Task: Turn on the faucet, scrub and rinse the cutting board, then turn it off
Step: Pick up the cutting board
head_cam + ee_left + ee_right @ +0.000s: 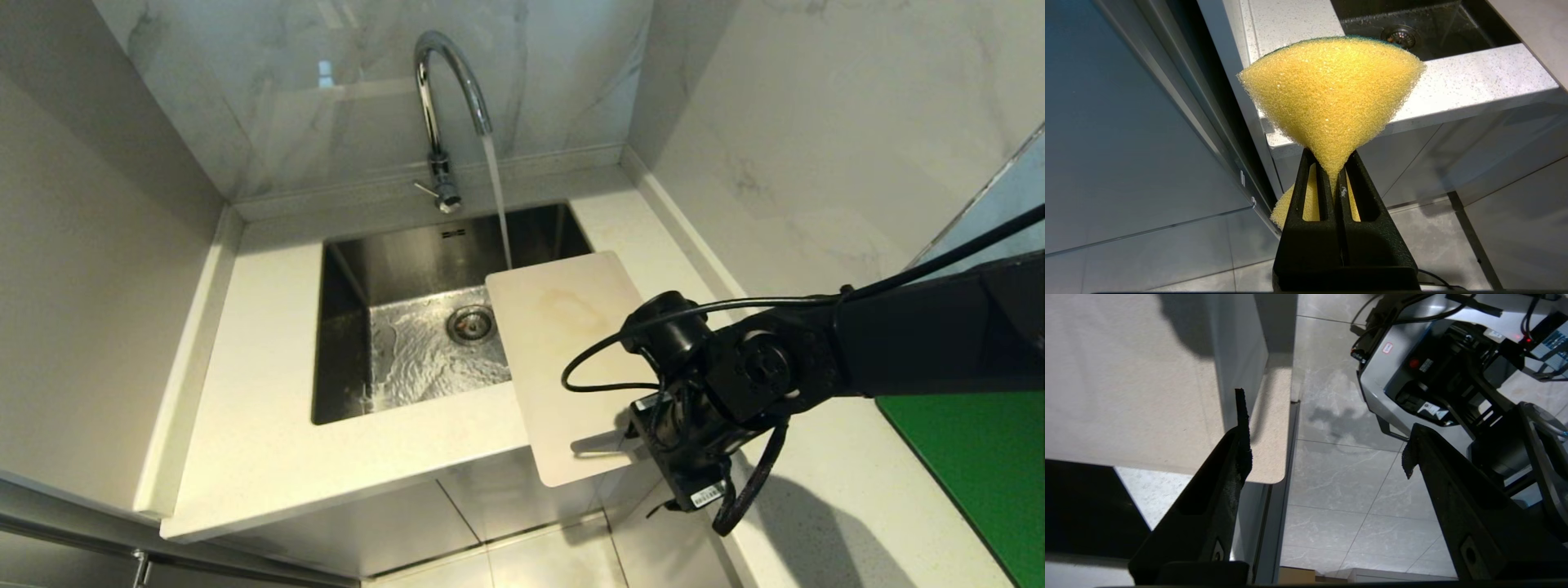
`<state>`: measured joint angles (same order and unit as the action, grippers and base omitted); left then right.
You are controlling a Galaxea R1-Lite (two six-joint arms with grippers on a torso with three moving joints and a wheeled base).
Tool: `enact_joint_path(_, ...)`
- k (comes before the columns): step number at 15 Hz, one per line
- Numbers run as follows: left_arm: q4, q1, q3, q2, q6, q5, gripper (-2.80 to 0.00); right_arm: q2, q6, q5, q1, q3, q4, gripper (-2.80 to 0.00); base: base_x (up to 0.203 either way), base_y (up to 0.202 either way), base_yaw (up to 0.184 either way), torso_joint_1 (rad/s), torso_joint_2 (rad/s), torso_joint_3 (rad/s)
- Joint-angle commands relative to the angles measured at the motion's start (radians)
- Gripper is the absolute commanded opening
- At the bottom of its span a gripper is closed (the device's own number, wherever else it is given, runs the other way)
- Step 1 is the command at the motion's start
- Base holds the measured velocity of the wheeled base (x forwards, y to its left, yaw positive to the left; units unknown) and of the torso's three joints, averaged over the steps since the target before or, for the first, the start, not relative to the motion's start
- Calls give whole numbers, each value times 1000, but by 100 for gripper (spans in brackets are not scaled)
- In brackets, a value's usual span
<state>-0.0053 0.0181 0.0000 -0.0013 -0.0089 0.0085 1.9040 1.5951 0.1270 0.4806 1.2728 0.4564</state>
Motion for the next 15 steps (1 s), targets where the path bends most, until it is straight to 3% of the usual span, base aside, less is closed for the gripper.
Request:
enact_joint_path(1,-1,0,1,-3,0,1,-280,26,8,0,1,-3,4,0,0,0,0,0,0,0)
enact_joint_path(15,-1,0,0,-3,0,1,-280,136,15,0,-11,18,-14,0,0,0,0,0,0,0)
